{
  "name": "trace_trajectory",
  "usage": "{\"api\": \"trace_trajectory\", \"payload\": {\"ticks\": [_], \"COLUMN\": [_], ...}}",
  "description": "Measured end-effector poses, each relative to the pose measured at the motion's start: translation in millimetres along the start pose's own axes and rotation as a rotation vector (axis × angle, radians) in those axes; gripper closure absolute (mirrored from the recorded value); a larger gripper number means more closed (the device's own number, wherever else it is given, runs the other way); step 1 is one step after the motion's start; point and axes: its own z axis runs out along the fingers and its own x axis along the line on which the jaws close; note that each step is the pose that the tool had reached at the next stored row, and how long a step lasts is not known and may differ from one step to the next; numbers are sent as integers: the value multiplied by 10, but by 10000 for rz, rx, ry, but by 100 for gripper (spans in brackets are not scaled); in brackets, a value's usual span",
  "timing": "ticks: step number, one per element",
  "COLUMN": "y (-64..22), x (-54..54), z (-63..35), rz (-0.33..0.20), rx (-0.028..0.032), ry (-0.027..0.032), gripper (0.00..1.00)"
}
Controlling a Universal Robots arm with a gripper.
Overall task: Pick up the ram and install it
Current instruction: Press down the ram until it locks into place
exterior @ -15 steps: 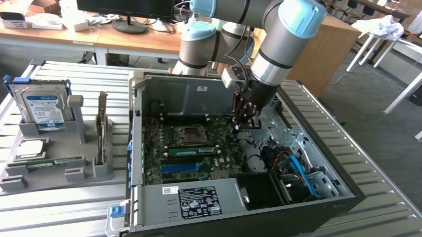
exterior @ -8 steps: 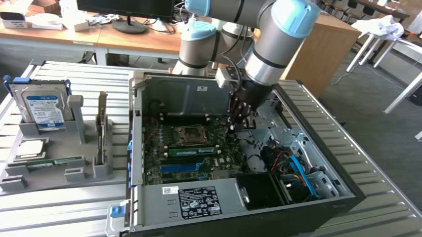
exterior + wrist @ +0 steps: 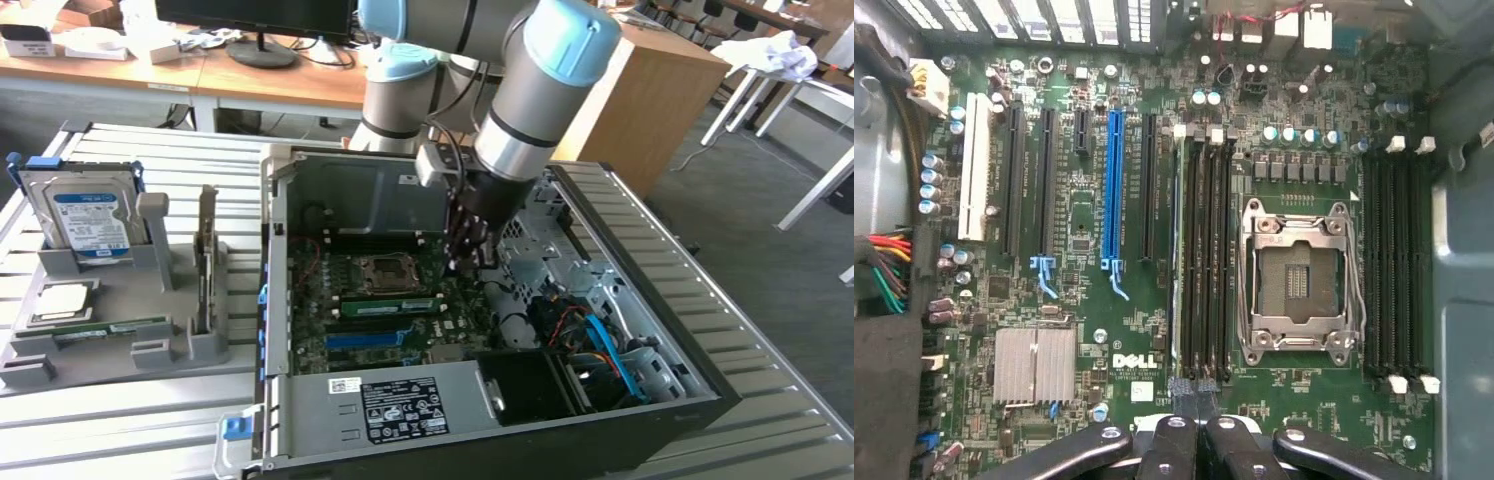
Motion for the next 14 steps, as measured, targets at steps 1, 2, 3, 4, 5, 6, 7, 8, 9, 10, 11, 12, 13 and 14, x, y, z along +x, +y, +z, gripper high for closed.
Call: {"api": "trace_trajectory", "payload": {"ticks": [1, 2, 3, 4, 5, 6, 7, 8, 9, 10, 11, 12, 13, 14], "y": [-2, -3, -5, -5, -6, -6, -7, -7, -8, -9, -10, -11, -12, -13], "x": [1, 2, 4, 5, 6, 7, 8, 9, 10, 11, 12, 14, 15, 16], "z": [18, 36, 54, 72, 92, 107, 123, 141, 159, 177, 194, 212, 232, 250], "rz": [4, 7, 9, 12, 13, 14, 15, 17, 18, 18, 19, 21, 22, 23], "rx": [1, 1, 1, 2, 2, 2, 1, 1, 1, 2, 1, 2, 2, 1], "ry": [1, 5, 10, 14, 18, 21, 27, 32, 36, 41, 46, 50, 54, 59], "gripper": [90, 90, 90, 90, 90, 90, 90, 90, 90, 90, 90, 90, 90, 90]}}
